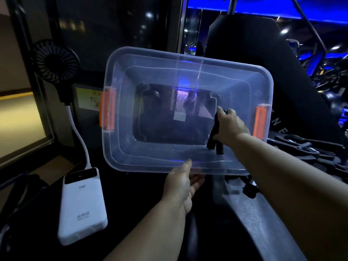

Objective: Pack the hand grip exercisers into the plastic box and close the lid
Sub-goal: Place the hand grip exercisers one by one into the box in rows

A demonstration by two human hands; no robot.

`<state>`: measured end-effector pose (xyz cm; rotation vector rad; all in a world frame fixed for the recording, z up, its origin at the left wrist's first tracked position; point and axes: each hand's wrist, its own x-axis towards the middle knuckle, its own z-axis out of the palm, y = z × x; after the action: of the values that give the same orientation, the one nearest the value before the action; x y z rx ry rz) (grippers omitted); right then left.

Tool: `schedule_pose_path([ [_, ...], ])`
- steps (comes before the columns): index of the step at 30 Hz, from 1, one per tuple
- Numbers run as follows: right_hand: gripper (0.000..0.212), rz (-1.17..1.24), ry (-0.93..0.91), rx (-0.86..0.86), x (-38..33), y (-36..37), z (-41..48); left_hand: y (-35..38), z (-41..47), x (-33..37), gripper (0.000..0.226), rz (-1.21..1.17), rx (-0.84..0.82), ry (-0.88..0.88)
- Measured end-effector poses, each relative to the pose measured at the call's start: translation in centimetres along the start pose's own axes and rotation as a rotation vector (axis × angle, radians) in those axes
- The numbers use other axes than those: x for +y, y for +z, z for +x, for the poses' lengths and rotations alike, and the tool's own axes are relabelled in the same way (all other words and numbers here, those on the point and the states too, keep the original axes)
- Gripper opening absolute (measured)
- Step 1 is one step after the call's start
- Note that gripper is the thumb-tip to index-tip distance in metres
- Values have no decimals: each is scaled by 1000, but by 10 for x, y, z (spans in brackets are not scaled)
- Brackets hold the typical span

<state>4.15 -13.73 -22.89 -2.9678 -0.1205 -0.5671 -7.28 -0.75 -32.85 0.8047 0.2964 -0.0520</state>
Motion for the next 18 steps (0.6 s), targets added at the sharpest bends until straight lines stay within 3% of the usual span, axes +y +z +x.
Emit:
schedule_pose_path([
  [8,105,-205,-51,-6,4,11,4,3,6,-11,34,37,299,326],
  [18,108,-485,-69,-17,3,21,11,4,13,-15,46,60,303,458],
])
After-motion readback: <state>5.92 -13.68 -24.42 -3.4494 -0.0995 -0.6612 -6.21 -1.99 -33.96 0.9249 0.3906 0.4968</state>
